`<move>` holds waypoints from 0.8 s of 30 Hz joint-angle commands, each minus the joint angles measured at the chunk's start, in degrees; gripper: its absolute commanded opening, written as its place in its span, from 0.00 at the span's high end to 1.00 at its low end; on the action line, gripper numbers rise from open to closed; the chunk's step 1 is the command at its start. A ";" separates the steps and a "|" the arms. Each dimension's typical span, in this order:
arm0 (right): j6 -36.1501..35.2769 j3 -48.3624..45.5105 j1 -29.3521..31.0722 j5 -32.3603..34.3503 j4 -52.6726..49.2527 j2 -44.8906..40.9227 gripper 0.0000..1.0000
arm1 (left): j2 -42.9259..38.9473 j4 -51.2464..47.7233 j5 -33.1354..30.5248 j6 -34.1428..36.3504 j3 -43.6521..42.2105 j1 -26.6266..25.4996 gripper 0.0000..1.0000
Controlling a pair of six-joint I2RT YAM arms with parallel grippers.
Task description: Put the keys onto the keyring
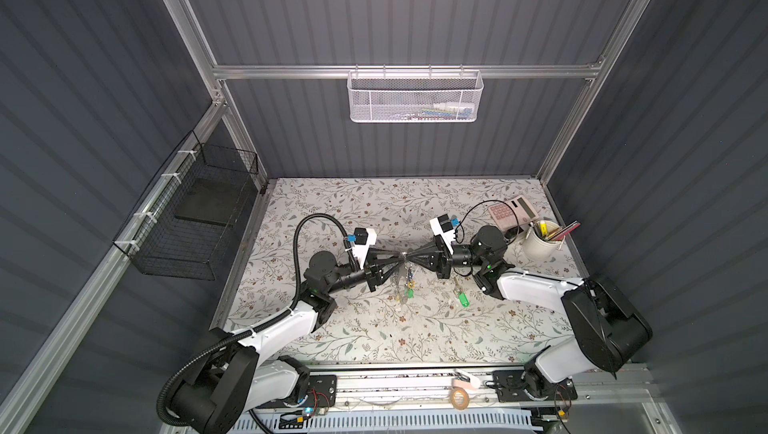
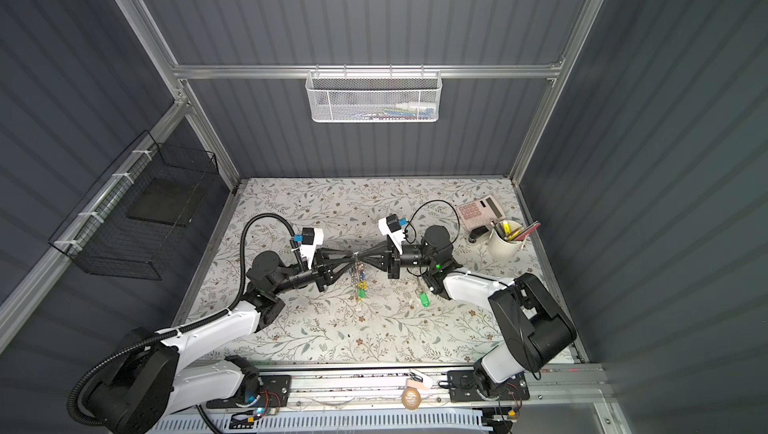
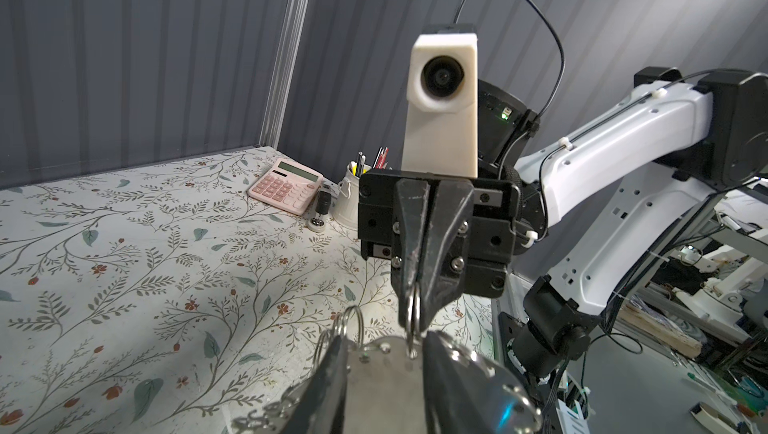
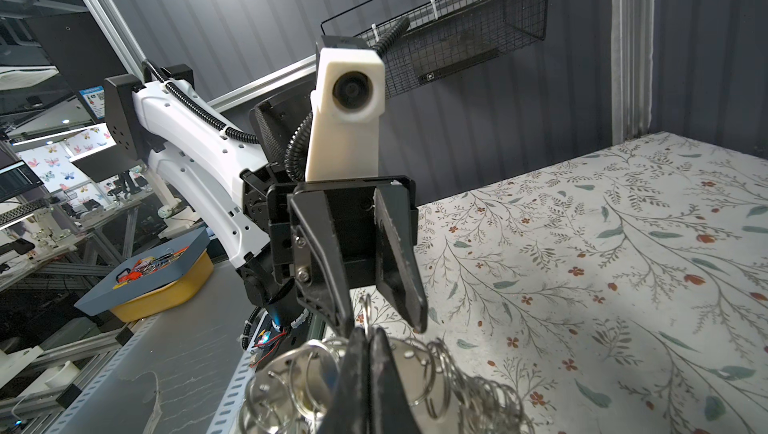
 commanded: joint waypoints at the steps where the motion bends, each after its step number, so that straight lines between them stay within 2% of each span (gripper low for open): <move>1: 0.18 1.14 0.12 -0.76 1.54 -0.23 1.00 | 0.62 1.93 0.89 -0.22 2.12 -0.37 0.77; 8: 0.49 1.04 0.12 -1.19 1.68 -0.31 1.00 | 1.89 1.69 1.96 -0.70 2.82 -0.37 0.87; 11: 0.49 0.97 0.15 -1.28 1.72 -0.37 1.00 | 1.98 1.23 2.40 -0.63 3.04 -0.32 1.00; 15: 0.45 0.89 -0.06 -1.12 1.54 -0.77 1.00 | 1.39 -1.88 3.53 0.21 4.13 -0.37 1.00; 16: 0.40 0.78 -0.16 -0.96 1.51 -1.06 0.99 | 0.85 -4.17 3.79 1.21 4.69 -0.37 1.00; 19: -0.26 0.20 -0.52 -0.60 0.91 -2.04 0.86 | -0.86 -16.35 5.01 7.37 8.26 -0.33 1.00; 24: -2.21 -1.43 -2.01 0.09 -0.69 -4.34 0.75 | -3.05 -37.90 6.53 19.46 15.92 -0.37 1.00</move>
